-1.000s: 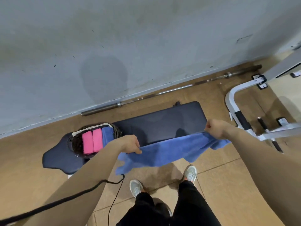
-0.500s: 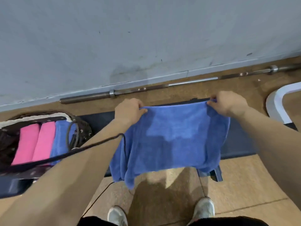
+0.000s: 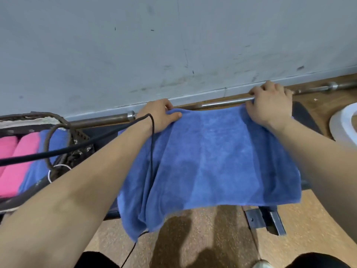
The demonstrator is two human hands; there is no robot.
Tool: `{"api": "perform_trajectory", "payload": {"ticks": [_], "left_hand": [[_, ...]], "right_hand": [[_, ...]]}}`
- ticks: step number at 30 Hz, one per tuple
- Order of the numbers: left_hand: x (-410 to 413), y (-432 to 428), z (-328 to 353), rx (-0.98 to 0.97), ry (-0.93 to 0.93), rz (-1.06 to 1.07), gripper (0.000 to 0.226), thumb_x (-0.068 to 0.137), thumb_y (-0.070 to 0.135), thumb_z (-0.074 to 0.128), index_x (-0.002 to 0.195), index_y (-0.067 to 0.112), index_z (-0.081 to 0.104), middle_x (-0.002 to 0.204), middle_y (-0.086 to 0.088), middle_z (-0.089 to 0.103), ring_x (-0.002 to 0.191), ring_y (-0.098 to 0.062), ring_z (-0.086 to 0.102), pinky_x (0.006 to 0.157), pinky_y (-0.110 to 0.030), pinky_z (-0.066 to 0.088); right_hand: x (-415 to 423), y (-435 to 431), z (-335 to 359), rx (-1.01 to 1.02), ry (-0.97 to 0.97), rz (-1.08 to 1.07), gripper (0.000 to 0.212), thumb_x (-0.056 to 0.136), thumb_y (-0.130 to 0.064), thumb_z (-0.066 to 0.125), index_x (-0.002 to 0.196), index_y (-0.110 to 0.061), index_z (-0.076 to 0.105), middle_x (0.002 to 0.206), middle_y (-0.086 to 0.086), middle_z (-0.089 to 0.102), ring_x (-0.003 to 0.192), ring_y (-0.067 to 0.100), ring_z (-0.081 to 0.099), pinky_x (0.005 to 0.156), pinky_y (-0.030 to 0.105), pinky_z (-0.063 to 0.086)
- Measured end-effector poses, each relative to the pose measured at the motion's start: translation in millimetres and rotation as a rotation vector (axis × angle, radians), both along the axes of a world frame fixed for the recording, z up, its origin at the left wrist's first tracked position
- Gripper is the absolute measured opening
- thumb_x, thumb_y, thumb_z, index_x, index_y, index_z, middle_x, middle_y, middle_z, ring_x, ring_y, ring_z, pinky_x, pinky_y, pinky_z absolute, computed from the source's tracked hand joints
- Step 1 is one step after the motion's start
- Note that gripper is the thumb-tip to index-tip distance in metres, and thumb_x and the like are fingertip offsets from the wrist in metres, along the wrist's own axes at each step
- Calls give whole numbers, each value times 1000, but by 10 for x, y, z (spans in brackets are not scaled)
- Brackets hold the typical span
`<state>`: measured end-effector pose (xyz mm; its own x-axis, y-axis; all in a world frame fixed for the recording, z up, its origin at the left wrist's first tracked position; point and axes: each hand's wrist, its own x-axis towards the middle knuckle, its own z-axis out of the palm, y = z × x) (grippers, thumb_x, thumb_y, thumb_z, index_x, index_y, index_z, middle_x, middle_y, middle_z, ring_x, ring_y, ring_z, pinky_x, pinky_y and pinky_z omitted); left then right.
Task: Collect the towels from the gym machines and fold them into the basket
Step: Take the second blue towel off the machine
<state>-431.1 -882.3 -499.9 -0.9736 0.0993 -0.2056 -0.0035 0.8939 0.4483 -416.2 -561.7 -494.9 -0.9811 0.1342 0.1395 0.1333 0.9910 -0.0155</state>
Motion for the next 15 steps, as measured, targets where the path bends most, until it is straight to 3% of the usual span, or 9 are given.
{"api": "perform_trajectory", "payload": {"ticks": [3,6,15], "left_hand": [[246,-87,171,33,-1,-23,37,79,54,72,106,30,61,93,13,61,92,-18,61,88,-35,51],[637,-178,428,35,21,-52,57,80,52,74,126,20,59,114,5,63,107,-20,61,97,-35,48],[1807,-493,952,-203,-45,-144,66,84,55,67,138,21,51,139,0,57,126,-21,54,104,-42,45]], "right_hand": [[271,-259,121,-64,-9,41,37,91,-30,56,124,-16,64,124,16,58,119,39,48,100,46,35],[628,-518,315,-98,-62,76,39,93,-35,54,128,-18,61,128,14,57,122,37,48,101,46,34],[1705,-1067,876,-155,-187,156,43,96,-41,49,134,-22,54,139,10,52,129,33,46,104,46,35]]}}
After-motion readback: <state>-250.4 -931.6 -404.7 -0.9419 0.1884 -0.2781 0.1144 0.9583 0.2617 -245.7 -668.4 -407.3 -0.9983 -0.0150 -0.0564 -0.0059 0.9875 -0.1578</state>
